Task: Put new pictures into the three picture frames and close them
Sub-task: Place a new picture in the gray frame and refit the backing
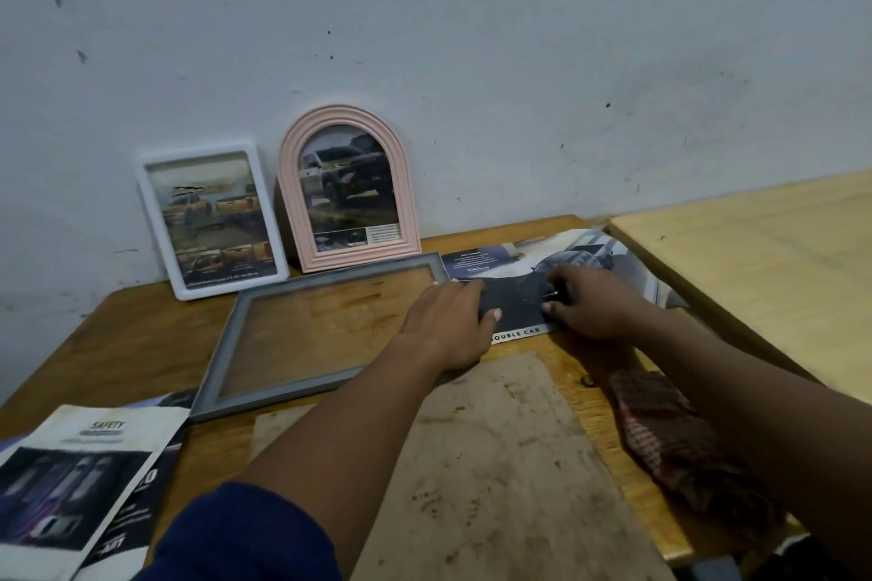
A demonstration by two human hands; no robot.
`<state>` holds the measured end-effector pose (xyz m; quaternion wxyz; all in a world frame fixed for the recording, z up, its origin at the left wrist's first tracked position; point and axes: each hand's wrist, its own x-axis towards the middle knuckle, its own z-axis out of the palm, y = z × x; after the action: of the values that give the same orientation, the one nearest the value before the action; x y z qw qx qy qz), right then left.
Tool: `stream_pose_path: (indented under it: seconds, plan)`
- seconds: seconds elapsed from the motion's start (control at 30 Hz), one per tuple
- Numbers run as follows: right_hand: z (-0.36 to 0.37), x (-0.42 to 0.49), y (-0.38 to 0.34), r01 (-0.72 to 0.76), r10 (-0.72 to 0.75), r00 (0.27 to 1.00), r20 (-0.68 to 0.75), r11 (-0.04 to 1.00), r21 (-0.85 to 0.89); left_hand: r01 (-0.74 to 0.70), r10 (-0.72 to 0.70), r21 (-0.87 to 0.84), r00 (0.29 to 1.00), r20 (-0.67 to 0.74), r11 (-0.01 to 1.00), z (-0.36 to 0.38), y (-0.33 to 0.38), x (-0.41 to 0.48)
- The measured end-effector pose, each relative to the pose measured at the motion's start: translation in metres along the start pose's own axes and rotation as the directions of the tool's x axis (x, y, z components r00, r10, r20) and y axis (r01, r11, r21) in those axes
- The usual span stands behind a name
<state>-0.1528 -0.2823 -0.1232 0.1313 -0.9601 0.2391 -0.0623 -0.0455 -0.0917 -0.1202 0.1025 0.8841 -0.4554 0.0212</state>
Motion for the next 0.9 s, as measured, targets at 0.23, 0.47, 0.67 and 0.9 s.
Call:
stream_pose_path:
  seconds: [0.23, 0.47, 0.67, 0.9]
  plan:
    - [-0.012, 0.003, -0.036, 0.053, -0.048, 0.998, -0.044, 0.992, 0.116, 0.022, -0.037, -0.176, 0.996, -0.082, 0.984, -0.015, -0.015, -0.018]
    - [0.006, 0.002, -0.169, 0.297, -0.311, 0.95, -0.009, 0.896, 0.33, 0.257, -0.294, -0.198, 0.936, -0.191, 0.946, -0.058, -0.108, -0.091]
    - [0.047, -0.034, -0.294, 0.482, -0.516, 0.857, 0.007, 0.807, 0.342, 0.467, -0.51, -0.222, 0.832, -0.22, 0.856, -0.078, -0.198, -0.205]
    - [0.097, -0.075, -0.369, 0.626, -0.621, 0.77, 0.147, 0.78, 0.02, 0.62, -0.63, -0.113, 0.77, -0.105, 0.776, -0.063, -0.239, -0.295]
